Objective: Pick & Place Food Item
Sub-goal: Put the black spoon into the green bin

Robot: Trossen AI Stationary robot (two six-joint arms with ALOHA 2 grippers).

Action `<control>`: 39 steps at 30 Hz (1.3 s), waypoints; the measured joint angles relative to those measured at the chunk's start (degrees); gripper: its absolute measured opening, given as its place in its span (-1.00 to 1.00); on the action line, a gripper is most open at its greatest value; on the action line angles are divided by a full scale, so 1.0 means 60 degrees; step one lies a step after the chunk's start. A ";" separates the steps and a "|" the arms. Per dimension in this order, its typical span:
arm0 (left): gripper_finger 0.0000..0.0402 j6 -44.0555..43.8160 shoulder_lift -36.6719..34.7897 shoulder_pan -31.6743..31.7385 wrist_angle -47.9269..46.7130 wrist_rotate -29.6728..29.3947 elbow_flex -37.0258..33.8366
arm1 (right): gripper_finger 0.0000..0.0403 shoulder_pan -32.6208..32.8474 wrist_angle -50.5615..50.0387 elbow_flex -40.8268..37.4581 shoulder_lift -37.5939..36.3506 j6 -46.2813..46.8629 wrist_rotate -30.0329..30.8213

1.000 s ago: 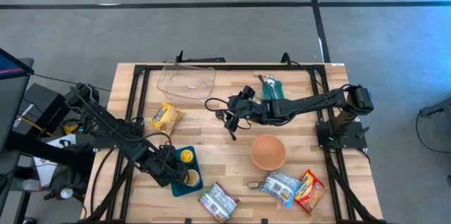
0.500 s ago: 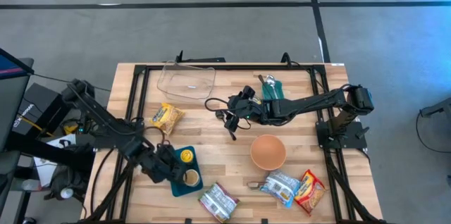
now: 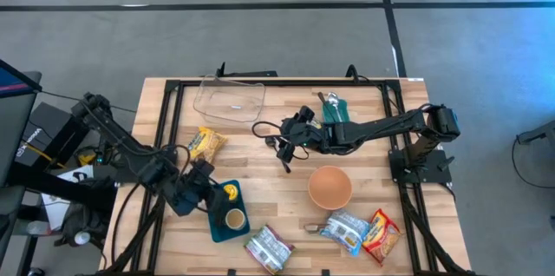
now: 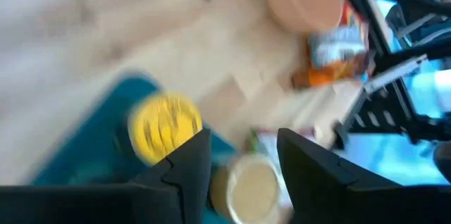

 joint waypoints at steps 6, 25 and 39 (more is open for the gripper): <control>-0.24 0.2133 -0.0054 0.0277 -0.0209 -0.2132 0.0000 | 0.29 0.0002 -0.0148 0.0000 0.0000 -0.0025 0.0002; -0.28 0.5635 -0.0047 0.2959 -0.0199 -0.4018 -0.1125 | 0.29 0.0002 -0.1412 -0.0010 -0.0520 -0.0351 -0.0021; -0.40 0.5600 -0.0090 0.3207 0.0576 -0.4015 -0.2197 | 0.29 0.0007 -0.2875 0.0006 -0.1892 0.0441 -0.0396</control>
